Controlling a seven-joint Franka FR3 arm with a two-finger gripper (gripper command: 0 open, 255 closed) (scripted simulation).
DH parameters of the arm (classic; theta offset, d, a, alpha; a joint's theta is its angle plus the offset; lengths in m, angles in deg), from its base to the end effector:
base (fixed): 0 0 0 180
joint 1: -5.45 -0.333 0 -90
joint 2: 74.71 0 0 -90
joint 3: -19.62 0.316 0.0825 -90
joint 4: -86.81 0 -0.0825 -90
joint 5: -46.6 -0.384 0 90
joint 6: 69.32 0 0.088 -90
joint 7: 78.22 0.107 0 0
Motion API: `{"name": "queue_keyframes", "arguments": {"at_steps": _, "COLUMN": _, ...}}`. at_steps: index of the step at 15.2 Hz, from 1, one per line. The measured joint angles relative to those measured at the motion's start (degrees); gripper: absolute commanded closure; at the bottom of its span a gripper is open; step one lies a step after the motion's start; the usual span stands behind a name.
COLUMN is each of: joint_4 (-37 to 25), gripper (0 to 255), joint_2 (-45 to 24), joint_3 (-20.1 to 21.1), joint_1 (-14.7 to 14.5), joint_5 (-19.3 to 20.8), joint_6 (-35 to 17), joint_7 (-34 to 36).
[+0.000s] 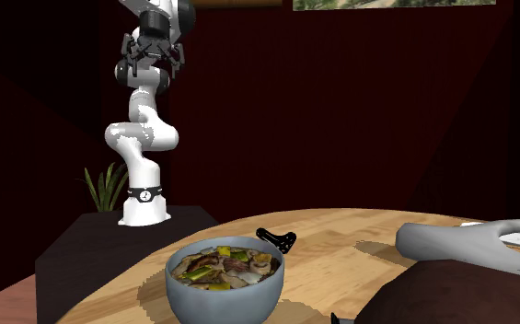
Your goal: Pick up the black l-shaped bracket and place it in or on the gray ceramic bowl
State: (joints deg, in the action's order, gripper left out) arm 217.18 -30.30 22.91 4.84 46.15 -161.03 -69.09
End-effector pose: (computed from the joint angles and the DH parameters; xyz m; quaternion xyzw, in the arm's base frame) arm 0.3125 0.0288 0.6276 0.9972 -0.0527 0.0512 0.0108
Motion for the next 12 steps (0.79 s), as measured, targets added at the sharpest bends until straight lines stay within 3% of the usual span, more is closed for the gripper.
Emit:
{"name": "queue_keyframes", "arguments": {"at_steps": 3, "joint_4": 0.49, "gripper": 0, "joint_2": -1.46, "joint_3": 0.50, "joint_1": -0.36, "joint_5": -0.33, "joint_6": -1.44, "joint_7": 0.06}}
{"name": "queue_keyframes", "arguments": {"at_steps": 12, "joint_4": 5.46, "gripper": 0, "joint_2": -12.51, "joint_3": 4.95, "joint_1": -3.23, "joint_5": -2.75, "joint_6": -13.94, "joint_7": 1.16}}
